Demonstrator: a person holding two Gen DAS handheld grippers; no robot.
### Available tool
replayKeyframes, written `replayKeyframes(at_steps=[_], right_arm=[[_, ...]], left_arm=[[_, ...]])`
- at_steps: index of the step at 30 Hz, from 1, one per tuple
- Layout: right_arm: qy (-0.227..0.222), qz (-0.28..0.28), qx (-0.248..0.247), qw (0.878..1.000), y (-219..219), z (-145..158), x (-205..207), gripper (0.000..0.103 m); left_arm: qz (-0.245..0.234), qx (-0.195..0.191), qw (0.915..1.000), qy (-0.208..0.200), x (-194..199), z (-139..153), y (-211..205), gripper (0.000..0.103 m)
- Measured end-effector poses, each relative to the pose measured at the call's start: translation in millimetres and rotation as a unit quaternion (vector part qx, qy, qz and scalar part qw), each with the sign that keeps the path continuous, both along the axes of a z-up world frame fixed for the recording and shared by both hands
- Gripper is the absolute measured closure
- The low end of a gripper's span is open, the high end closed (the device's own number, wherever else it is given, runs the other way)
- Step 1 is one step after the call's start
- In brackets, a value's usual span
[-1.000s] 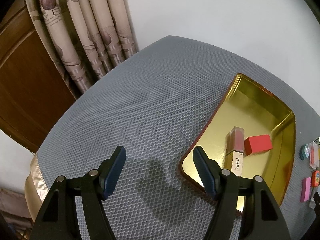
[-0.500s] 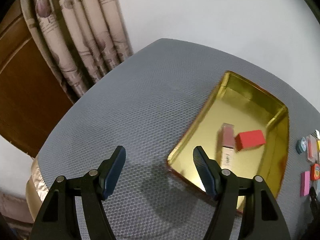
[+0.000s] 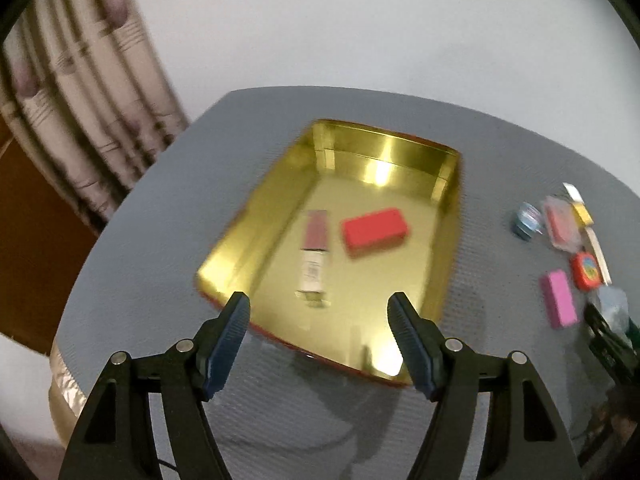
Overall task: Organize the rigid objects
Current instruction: 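Grasp the pink eraser with the left gripper while the right gripper holds the clear box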
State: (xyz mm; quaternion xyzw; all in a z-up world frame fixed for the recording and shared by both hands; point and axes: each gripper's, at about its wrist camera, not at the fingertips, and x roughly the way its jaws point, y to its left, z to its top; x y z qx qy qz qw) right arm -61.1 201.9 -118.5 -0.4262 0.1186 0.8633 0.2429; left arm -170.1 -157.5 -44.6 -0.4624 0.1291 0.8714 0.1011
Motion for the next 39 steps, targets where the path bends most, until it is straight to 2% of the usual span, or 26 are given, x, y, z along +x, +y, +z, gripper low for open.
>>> replayKeyframes(at_steps=[9,16,21,26,30,35,39], right_arm=[[-0.003,0.011,0.001,1.000,6.7,-3.4,3.7,0.015],[-0.003,0.004,0.002,1.000,18.4,-2.1,13.6,0.014],[-0.006,0.008,0.006,1.000,9.6,-4.3,3.3,0.014],[-0.005,0.011,0.004,1.000,0.6,-5.6,-7.0,0.014],[-0.004,0.013,0.004,1.000,-3.9,-6.6,-15.8,0.014],[-0.004,0.015,0.003,1.000,-13.8,-8.0,-27.9,0.014],[-0.004,0.017,0.002,1.000,-22.6,-9.2,-38.5,0.013]], left_arm=[[-0.072,0.023,0.9959,-0.050,36.8,-10.7,73.6,0.035],[-0.103,0.016,0.9918,-0.075,55.5,-22.9,116.2,0.035],[-0.109,0.034,0.9887,-0.097,56.4,-25.8,148.8,0.035],[-0.107,0.036,0.9863,-0.121,48.0,-35.9,182.7,0.035],[-0.107,0.029,0.9834,-0.144,41.6,-51.0,201.7,0.035],[-0.100,0.015,0.9845,-0.143,37.5,-63.7,212.1,0.035],[-0.084,0.008,0.9870,-0.137,35.1,-70.7,210.6,0.045]])
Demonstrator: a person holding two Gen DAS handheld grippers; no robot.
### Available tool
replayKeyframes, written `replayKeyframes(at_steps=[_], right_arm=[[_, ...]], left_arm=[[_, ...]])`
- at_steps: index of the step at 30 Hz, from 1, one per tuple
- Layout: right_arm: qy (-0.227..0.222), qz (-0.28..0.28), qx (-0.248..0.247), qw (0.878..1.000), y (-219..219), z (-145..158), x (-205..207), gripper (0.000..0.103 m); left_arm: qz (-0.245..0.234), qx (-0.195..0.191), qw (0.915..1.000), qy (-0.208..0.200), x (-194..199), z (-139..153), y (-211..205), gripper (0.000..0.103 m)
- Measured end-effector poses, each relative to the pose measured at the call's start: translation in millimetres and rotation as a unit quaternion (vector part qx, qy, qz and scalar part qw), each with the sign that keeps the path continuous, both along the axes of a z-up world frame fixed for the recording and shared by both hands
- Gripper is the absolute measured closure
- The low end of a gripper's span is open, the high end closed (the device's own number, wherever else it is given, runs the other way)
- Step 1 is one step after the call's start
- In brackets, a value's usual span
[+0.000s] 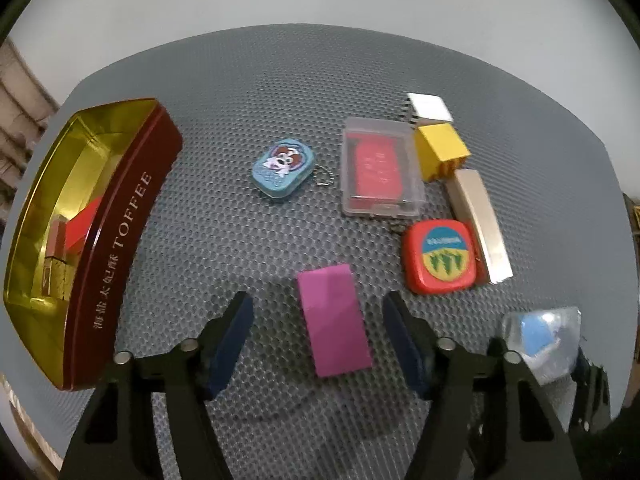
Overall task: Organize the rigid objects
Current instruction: 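Grasp the pink eraser with the left gripper while the right gripper holds the clear box, then carry the pink eraser into the gold tin and open the left gripper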
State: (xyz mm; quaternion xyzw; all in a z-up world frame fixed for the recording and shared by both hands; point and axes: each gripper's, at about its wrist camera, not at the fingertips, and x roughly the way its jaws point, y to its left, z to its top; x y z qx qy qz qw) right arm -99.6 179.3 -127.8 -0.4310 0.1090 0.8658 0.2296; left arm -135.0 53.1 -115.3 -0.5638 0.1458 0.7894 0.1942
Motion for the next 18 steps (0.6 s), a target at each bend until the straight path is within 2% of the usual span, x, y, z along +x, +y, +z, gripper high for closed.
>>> replayKeyframes(at_steps=[2,3,5,7,10,18], right_arm=[[0.000,0.000,0.000,1.000,-5.1,-0.7,-6.2,0.013],[0.000,0.001,-0.001,1.000,4.4,-4.9,-17.0,0.013],[0.001,0.002,-0.001,1.000,16.9,-1.9,18.8,0.013],[0.001,0.002,-0.001,1.000,13.8,-2.3,15.1,0.013],[0.001,0.003,-0.001,1.000,18.4,-3.0,18.8,0.013],[0.001,0.004,-0.001,1.000,30.5,-3.8,28.9,0.013]], left_arm=[[0.002,-0.001,1.0000,-0.002,-0.1,-3.6,-1.9,0.055],[0.002,0.001,1.0000,-0.005,0.4,-6.2,-3.2,0.055],[-0.001,0.001,0.9999,-0.011,2.0,-10.6,-4.6,0.066],[-0.005,0.004,0.9998,-0.016,4.9,-15.4,-6.8,0.073],[-0.015,0.006,0.9999,-0.002,10.9,-15.7,-9.2,0.076],[-0.026,0.006,0.9996,0.013,20.3,-11.1,-26.4,0.077]])
